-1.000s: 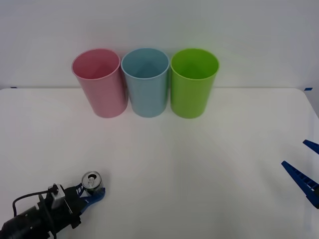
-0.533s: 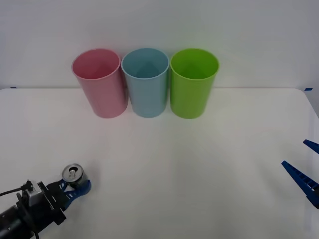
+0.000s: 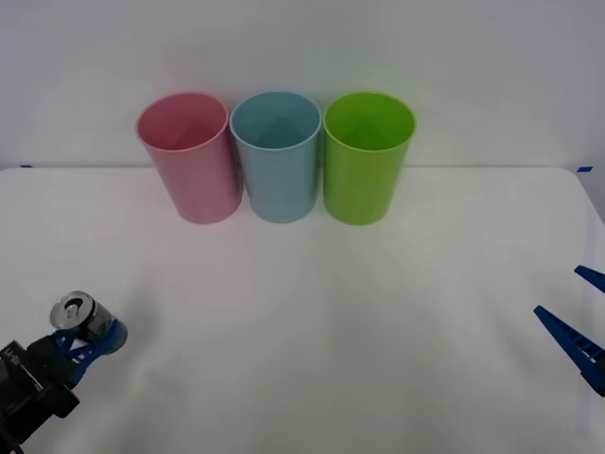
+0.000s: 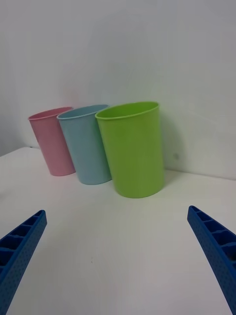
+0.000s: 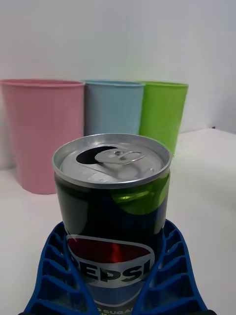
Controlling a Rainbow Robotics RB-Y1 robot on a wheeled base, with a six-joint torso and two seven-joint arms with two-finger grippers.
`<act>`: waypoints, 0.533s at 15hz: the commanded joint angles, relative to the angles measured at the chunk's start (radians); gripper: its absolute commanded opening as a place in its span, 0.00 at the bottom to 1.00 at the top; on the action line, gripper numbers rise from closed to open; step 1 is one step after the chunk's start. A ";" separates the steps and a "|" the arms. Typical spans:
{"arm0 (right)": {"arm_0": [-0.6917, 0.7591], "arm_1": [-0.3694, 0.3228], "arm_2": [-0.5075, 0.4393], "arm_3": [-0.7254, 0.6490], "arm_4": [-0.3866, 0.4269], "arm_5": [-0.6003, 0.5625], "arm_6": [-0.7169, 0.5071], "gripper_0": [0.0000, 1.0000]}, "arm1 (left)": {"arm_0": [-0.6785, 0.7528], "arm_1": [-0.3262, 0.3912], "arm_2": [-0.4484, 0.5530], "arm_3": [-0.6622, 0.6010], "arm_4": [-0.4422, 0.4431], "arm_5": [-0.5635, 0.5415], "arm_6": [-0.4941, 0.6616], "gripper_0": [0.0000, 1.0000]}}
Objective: Grasp the object on the table and drop it into the matching bin: aluminum can to the light blue bin, PET bottle to the pink bin.
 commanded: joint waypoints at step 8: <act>0.000 0.000 0.000 0.000 0.000 0.000 0.000 1.00 | -0.091 -0.002 -0.031 -0.232 -0.006 0.154 0.254 0.00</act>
